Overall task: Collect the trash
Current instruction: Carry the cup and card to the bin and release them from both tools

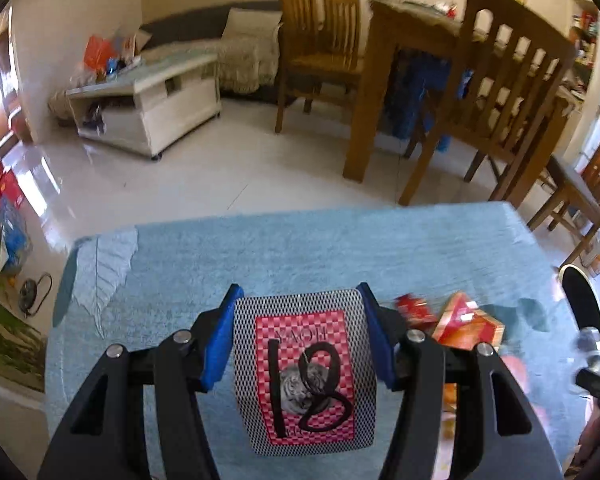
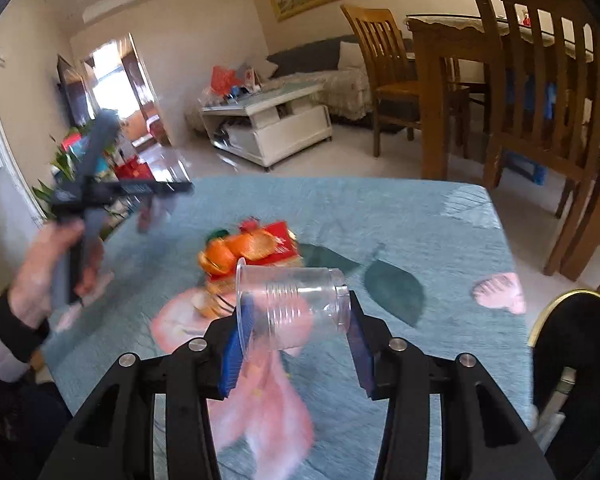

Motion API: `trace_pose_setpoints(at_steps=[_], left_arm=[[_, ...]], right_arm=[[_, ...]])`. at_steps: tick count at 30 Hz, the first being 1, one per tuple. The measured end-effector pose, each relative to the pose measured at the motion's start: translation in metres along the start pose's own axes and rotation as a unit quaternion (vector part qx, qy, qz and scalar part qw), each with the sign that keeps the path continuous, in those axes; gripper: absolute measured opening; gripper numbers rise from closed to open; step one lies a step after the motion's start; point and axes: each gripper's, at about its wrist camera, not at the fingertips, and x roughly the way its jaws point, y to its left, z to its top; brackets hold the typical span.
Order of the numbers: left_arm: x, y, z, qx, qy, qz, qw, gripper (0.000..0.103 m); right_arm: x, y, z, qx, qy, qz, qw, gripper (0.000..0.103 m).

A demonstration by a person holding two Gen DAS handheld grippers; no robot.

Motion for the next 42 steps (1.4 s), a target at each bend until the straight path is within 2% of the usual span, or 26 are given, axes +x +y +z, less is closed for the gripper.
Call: trace_pose_setpoints(at_steps=[2,6,10,14,16,20,23,25,26,27,28,33,36,39,41,42], left_arm=[[-0.009,-0.017,0.001,0.008,-0.006,-0.012,0.9999,0.058],[-0.022,-0.069,-0.001,0.042,-0.014,-0.044,0.9980,0.058],[-0.026,-0.145,-0.008,0.086,-0.011,-0.096,0.9916,0.058],[-0.023,-0.236,-0.018,0.138,-0.004,-0.148,0.9793,0.058],[-0.023,-0.270,-0.025,0.156,-0.002,-0.164,0.9740,0.058],[-0.014,-0.341,-0.037,0.193,0.006,-0.194,0.9619,0.058],[-0.010,-0.382,-0.043,0.212,0.009,-0.207,0.9552,0.058],[-0.008,-0.401,-0.048,0.223,0.012,-0.212,0.9515,0.058],[-0.007,-0.406,-0.051,0.226,0.013,-0.214,0.9503,0.058],[-0.006,-0.411,-0.054,0.229,0.015,-0.215,0.9493,0.058],[-0.003,-0.419,-0.056,0.231,0.019,-0.217,0.9482,0.058],[0.004,-0.439,-0.064,0.241,0.030,-0.222,0.9443,0.058],[0.004,-0.446,-0.061,0.245,0.033,-0.228,0.9415,0.058],[0.009,-0.462,-0.061,0.251,0.035,-0.233,0.9387,0.059],[0.013,-0.476,-0.064,0.263,0.036,-0.231,0.9359,0.062],[0.014,-0.481,-0.065,0.269,0.032,-0.226,0.9358,0.069]], right_arm=[[-0.005,-0.010,-0.005,0.006,0.004,-0.012,1.000,0.046],[-0.031,-0.034,-0.012,0.030,-0.018,-0.030,0.999,0.046],[-0.071,-0.084,-0.025,0.061,-0.033,-0.088,0.994,0.046],[-0.115,-0.132,-0.037,0.087,-0.046,-0.155,0.983,0.046],[-0.137,-0.153,-0.043,0.097,-0.054,-0.180,0.977,0.046],[-0.156,-0.178,-0.052,0.108,-0.054,-0.203,0.972,0.046],[-0.152,-0.198,-0.062,0.113,-0.031,-0.218,0.969,0.052],[-0.145,-0.208,-0.069,0.117,-0.015,-0.216,0.969,0.058],[-0.140,-0.211,-0.071,0.118,-0.009,-0.217,0.969,0.063],[-0.137,-0.216,-0.074,0.120,-0.003,-0.226,0.967,0.076],[-0.136,-0.218,-0.074,0.122,-0.004,-0.229,0.966,0.078],[-0.157,-0.230,-0.086,0.146,-0.035,-0.233,0.961,0.078],[-0.179,-0.240,-0.097,0.172,-0.054,-0.240,0.954,0.084],[-0.194,-0.249,-0.107,0.191,-0.065,-0.242,0.949,0.084],[-0.202,-0.251,-0.114,0.199,-0.068,-0.245,0.946,0.084],[-0.205,-0.251,-0.115,0.202,-0.069,-0.246,0.945,0.084]])
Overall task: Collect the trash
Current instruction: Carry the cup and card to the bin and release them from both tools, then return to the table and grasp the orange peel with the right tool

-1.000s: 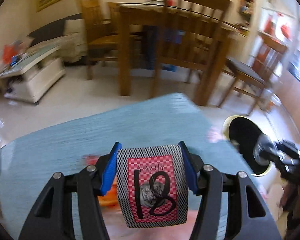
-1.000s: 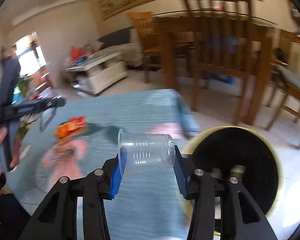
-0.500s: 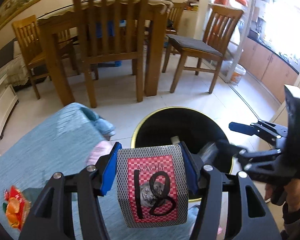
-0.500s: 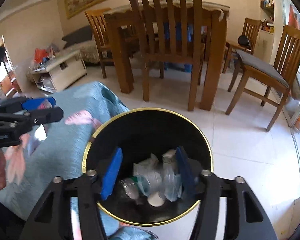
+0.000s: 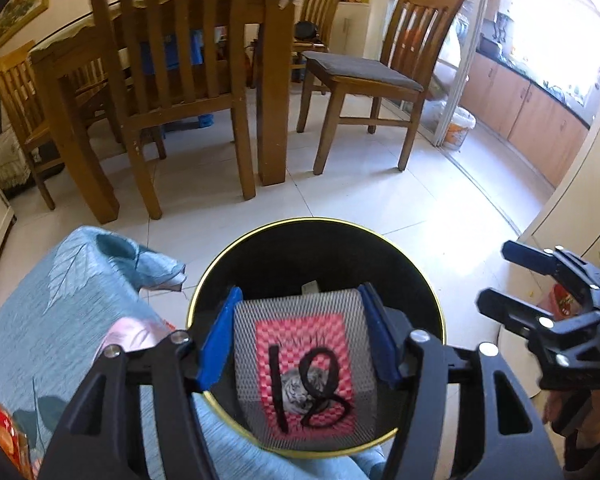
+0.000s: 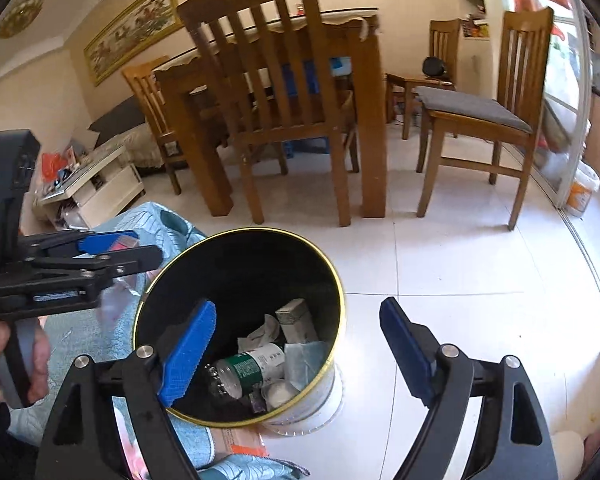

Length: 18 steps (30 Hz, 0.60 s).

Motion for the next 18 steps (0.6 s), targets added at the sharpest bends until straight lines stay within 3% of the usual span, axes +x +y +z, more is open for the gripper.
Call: trace_pose_setpoints(at_steps=[4,8,12,16,18], left_arm=[[0.002,-0.004,0.000,0.002,-0.003,0.009,0.9999,0.081],[-0.015,0.006,-0.003,-0.009,-0.015,0.015,0.9997,0.083],[-0.045,0.025,-0.012,-0.020,-0.031,0.025,0.9990,0.084],[-0.085,0.047,-0.034,-0.023,-0.047,0.044,0.9976,0.093],[-0.108,0.060,-0.053,-0.015,-0.049,0.070,0.9963,0.093]], right_arm=[[-0.006,-0.004,0.001,0.009,-0.006,-0.001,1.000,0.084],[-0.010,0.005,0.007,0.008,-0.017,0.006,1.000,0.084],[-0.013,0.027,0.016,0.002,-0.027,0.023,0.999,0.084],[-0.018,0.061,0.020,-0.013,-0.032,0.046,0.998,0.084],[-0.019,0.082,0.019,-0.020,-0.030,0.063,0.997,0.084]])
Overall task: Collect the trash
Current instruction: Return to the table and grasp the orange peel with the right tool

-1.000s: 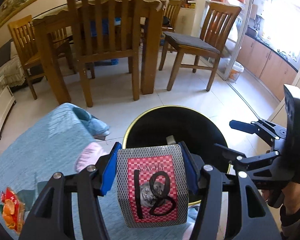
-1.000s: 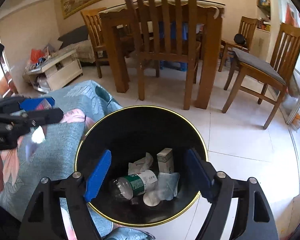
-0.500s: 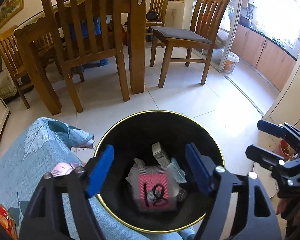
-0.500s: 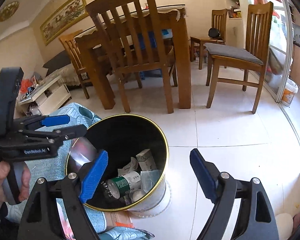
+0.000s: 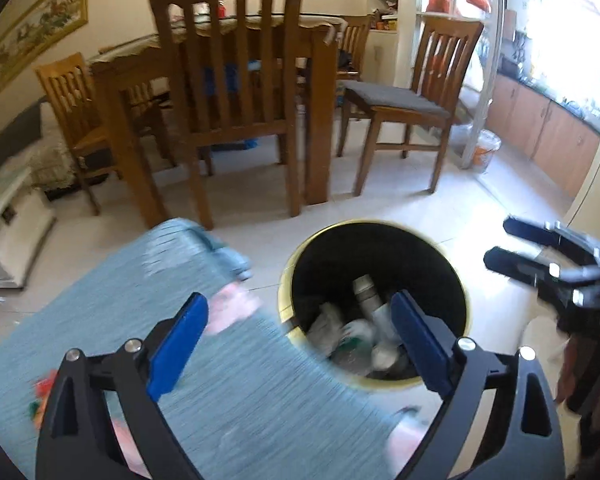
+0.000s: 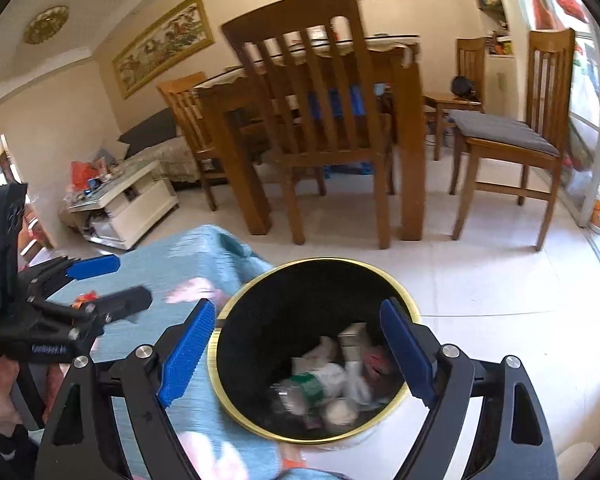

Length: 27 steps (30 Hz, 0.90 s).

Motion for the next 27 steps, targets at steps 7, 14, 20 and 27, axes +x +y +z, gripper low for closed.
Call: trace_pose_setpoints(at_steps=[7,14,20,27], left_arm=[[-0.079,0.085,-0.072,-0.021,-0.002,0.094,0.9954,0.100],[-0.141,0.213,-0.149,-0.139,0.012,0.162,0.9768,0.100],[-0.173,0.264,-0.192,-0.199,0.003,0.175,0.9642,0.100],[-0.179,0.273,-0.208,-0.206,-0.011,0.171,0.9634,0.100]], right_arm=[[0.016,0.099,-0.017,-0.053,0.033,0.069,0.996,0.087],[0.042,0.211,-0.037,-0.114,0.076,0.136,0.981,0.091],[0.069,0.278,-0.049,-0.164,0.110,0.151,0.969,0.091],[0.093,0.331,-0.066,-0.218,0.133,0.171,0.952,0.082]])
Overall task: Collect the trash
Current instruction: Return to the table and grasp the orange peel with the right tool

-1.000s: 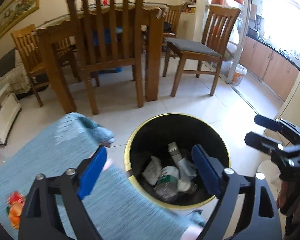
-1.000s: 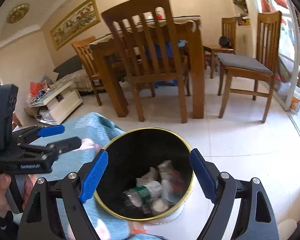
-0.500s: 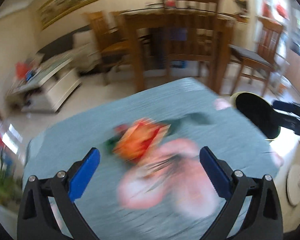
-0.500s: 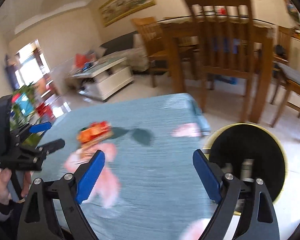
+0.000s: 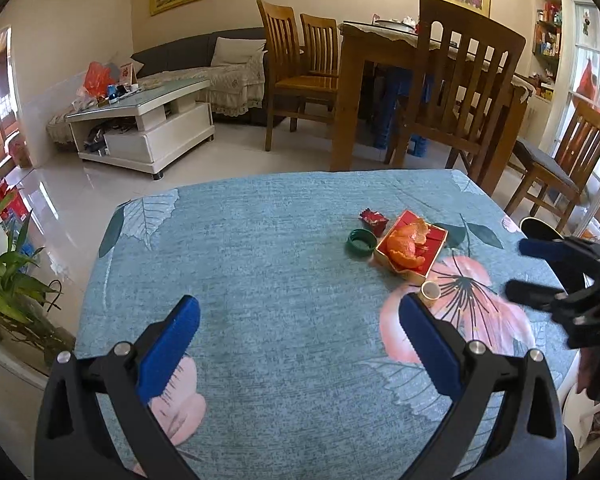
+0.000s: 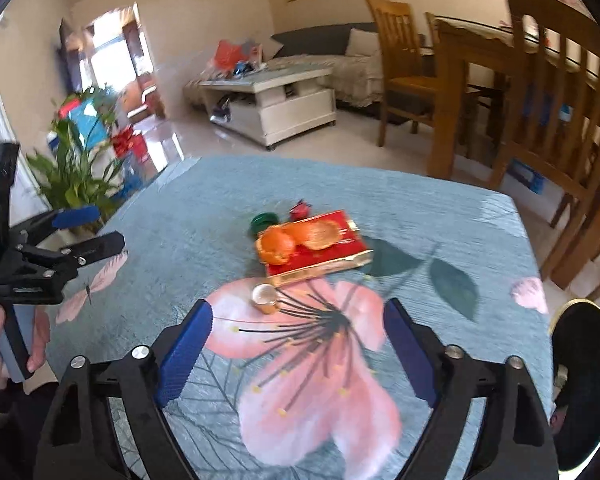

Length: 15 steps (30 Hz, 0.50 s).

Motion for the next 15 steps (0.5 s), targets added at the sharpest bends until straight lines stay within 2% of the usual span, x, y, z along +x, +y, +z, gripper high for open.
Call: trace_pose_setpoints(at_steps=[1,4,9,10,12,14,15], left_arm=[[0.001,-0.005,0.001,0.003,-0.003,0.003,1.0000,0.100],[0.001,-0.007,0.000,0.010,-0.009,0.009,0.9999,0.100],[0.005,0.000,-0.001,0.002,-0.006,0.009,0.9999,0.100],[0.006,0.002,-0.001,0.000,-0.003,0.008,1.0000,0.100],[0.009,0.007,-0.003,-0.006,0.000,0.005,1.0000,0.100],[0.013,0.010,-0.002,-0.011,0.003,0.002,0.9999,0.100],[0.015,0.010,-0.002,-0.013,0.005,0.000,0.9999,0.100]], right_arm=[[0.005,0.002,0.002,-0.005,0.005,0.007,1.000,0.075],[0.026,0.014,0.017,-0.031,0.017,0.045,0.998,0.069],[0.057,0.029,0.040,-0.063,0.024,0.055,0.996,0.060],[0.062,0.031,0.043,-0.067,0.025,0.053,0.996,0.053],[0.075,0.033,0.049,-0.078,0.033,0.030,0.996,0.049],[0.085,0.034,0.053,-0.089,0.040,0.020,0.995,0.048],[0.092,0.034,0.053,-0.101,0.050,-0.001,0.994,0.048]])
